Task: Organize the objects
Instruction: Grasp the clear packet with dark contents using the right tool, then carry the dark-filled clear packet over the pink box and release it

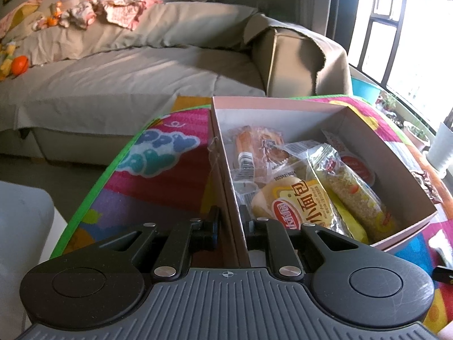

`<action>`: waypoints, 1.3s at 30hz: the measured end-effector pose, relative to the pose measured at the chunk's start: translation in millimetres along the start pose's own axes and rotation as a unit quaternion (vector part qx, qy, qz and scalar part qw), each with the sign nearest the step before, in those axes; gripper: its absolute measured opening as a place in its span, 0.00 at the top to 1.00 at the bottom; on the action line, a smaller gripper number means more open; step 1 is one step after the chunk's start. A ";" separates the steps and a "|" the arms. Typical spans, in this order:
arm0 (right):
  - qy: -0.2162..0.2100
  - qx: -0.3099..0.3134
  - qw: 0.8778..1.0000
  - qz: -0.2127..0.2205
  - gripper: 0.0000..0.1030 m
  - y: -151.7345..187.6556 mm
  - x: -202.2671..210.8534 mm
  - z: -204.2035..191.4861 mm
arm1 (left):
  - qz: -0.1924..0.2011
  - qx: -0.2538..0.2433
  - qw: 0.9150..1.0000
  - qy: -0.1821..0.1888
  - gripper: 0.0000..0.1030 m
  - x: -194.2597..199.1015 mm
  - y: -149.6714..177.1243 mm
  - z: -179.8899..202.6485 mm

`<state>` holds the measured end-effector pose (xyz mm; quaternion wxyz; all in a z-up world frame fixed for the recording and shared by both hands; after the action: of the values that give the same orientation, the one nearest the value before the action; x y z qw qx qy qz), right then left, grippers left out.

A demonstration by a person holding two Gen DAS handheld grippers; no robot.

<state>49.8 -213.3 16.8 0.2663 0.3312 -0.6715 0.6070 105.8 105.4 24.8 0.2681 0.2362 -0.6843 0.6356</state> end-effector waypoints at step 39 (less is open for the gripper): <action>-0.124 0.036 0.982 0.135 0.62 -111.0 90.5 -68.1 | 0.008 0.006 1.000 0.003 0.83 10.2 4.0 5.0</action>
<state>74.3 -161.7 164.7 0.0842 0.3194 -0.7156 0.6155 95.2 101.0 28.4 0.2637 0.2299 -0.6818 0.6425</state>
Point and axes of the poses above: each gripper's, at about its wrist camera, not at the fingertips, and x roughly against the way its jaws point, z to its right, y to its underside, the point moved 1 cm from there along -x, roughly the way its jaws point, and after that the axes turned 10 degrees about -x, right-handed, at the moved point
